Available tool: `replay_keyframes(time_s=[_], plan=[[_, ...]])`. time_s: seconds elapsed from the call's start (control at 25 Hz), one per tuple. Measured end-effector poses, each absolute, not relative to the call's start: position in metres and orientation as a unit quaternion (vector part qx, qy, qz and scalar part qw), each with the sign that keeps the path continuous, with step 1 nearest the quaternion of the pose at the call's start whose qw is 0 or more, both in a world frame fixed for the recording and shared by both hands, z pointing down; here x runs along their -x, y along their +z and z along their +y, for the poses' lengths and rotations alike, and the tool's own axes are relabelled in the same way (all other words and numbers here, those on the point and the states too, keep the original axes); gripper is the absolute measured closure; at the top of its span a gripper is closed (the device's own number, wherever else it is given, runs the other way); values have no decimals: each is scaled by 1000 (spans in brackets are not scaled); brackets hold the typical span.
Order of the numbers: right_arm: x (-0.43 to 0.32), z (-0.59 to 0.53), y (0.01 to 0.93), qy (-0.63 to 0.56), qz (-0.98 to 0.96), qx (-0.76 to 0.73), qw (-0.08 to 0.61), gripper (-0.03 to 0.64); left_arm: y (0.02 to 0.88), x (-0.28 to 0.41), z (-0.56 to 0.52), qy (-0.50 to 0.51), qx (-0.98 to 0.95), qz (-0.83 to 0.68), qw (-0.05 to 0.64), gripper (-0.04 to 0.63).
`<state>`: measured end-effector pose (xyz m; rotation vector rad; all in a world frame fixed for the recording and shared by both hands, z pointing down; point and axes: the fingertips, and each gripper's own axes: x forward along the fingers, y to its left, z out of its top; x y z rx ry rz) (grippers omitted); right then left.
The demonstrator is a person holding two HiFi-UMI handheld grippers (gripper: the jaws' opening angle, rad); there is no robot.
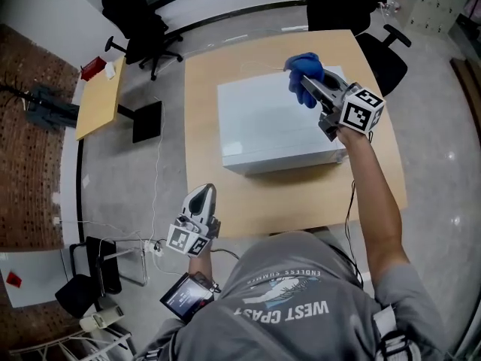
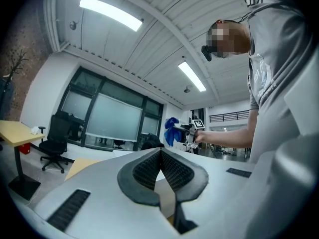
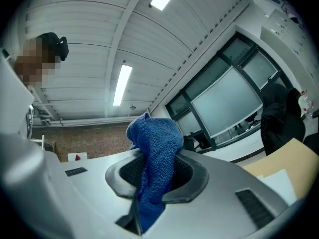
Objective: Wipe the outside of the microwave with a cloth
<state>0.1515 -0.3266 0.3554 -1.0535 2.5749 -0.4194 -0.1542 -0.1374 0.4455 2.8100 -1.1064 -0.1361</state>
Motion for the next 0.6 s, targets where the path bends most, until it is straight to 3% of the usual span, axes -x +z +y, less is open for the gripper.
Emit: replay_keyframes(time_s=[0.2,0.4,0.6], plan=[[-176,-325,365,-140,881,426,150,526,439,184,-152,-42,-927,-367,63,574],[-271,-310,390,-145,860,463,156,526,443,128,-147,-30,-925,-374,58,574],[-315,-306,419,-151,848,489,138,526,443,110,-148,-19,-922,-382,56,574]])
